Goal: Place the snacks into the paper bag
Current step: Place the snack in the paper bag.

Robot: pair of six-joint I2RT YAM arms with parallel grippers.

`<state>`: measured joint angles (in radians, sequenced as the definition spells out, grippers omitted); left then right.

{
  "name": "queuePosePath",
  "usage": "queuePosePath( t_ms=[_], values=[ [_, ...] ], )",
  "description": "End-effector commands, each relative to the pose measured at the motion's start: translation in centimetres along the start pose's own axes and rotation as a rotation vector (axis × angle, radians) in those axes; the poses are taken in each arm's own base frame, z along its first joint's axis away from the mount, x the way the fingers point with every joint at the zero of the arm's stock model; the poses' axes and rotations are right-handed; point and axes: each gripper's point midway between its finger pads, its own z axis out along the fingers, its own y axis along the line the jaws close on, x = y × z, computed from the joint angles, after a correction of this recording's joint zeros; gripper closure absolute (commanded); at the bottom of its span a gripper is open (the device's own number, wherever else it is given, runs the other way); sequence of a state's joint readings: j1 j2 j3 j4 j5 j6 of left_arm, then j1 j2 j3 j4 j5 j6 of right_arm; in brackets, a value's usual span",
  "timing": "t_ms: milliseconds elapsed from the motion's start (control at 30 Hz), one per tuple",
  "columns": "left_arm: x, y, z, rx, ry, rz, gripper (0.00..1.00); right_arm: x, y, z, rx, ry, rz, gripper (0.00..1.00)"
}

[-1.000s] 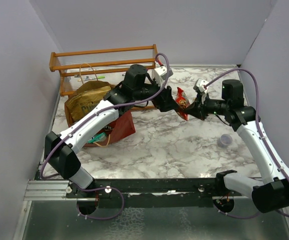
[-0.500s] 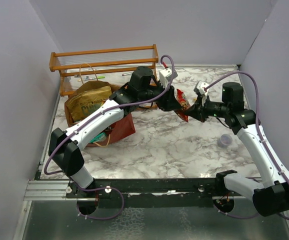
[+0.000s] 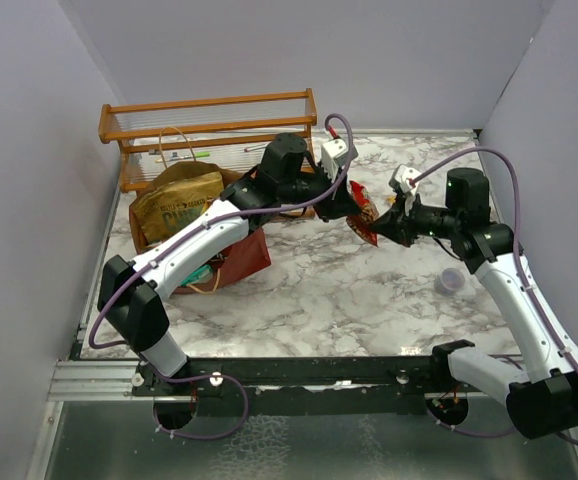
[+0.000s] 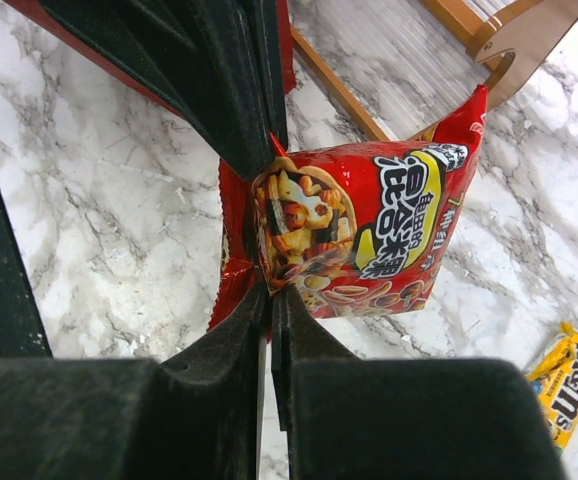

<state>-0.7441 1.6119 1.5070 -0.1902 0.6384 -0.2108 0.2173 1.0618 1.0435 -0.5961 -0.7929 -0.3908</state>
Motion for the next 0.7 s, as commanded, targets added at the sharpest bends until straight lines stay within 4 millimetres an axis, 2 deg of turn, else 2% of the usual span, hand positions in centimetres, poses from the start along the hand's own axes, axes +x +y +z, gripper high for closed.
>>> queuePosePath(
  t_ms=[0, 333, 500, 667],
  values=[
    [-1.3, -1.8, -1.1, 0.044, -0.035, 0.127, 1.00, -0.6, -0.3, -0.3, 0.037, -0.021, -0.066, 0.88],
    [-1.7, -1.7, -3.9, -0.029, -0.027, 0.342, 1.00, 1.1, -0.1, -1.0, 0.085, 0.008, -0.072, 0.47],
    [-2.7, -1.3, -6.2, -0.116, -0.015, 0.457, 1.00, 1.5, -0.4, -1.4, 0.125, 0.015, -0.093, 0.40],
    [-3.8, -0.5, -9.5, -0.235, 0.015, 0.581, 1.00, 3.7, -1.5, -0.8, 0.151, 0.075, -0.102, 0.30]
  ],
)
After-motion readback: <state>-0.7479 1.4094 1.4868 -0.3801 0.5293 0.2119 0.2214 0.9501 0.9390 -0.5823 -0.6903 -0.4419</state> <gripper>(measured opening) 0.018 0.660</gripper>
